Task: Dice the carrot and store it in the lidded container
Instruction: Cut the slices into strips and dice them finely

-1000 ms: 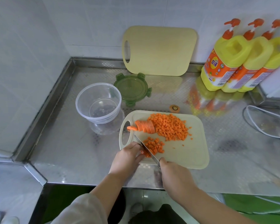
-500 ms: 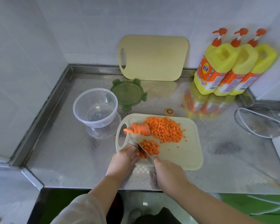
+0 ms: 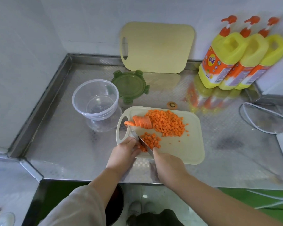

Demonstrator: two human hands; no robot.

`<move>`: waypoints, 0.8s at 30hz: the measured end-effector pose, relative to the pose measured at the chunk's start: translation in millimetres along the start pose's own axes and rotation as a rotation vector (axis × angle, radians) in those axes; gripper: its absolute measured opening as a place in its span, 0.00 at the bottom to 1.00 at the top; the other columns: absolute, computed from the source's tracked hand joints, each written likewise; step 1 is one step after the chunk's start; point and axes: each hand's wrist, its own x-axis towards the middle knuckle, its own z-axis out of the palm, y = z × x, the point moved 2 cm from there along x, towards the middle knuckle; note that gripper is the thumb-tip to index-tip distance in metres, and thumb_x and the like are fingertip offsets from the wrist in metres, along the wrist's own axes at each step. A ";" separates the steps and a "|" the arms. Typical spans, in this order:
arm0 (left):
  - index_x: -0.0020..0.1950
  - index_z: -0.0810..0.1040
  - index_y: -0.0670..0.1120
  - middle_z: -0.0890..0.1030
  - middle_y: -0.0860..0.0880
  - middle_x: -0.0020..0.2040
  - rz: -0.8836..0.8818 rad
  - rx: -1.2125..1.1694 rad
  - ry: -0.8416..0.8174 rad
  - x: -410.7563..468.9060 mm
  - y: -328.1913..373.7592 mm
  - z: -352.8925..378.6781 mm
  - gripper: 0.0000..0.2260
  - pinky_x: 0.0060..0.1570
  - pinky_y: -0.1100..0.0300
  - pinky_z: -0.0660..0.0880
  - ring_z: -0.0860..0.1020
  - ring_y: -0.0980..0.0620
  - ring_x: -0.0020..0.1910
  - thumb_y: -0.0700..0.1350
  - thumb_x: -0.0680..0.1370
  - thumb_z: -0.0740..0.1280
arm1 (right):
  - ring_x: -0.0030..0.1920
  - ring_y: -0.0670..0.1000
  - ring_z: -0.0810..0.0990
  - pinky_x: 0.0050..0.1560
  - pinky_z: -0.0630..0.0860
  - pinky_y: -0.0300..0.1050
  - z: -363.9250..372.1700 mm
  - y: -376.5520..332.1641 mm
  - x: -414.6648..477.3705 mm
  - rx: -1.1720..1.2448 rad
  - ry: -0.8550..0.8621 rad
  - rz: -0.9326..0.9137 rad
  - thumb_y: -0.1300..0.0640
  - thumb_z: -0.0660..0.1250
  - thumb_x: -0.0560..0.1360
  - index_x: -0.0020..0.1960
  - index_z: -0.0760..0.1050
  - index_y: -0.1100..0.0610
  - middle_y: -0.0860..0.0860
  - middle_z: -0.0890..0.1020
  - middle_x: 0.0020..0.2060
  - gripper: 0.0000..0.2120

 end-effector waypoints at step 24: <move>0.53 0.80 0.50 0.77 0.56 0.49 -0.157 0.004 0.052 -8.3 4.9 -6.1 0.08 0.43 0.64 0.68 0.73 0.57 0.45 0.49 0.75 0.70 | 0.30 0.49 0.67 0.25 0.55 0.39 -24.4 -8.0 -19.4 0.080 0.047 -0.010 0.62 0.58 0.78 0.65 0.60 0.54 0.45 0.64 0.30 0.17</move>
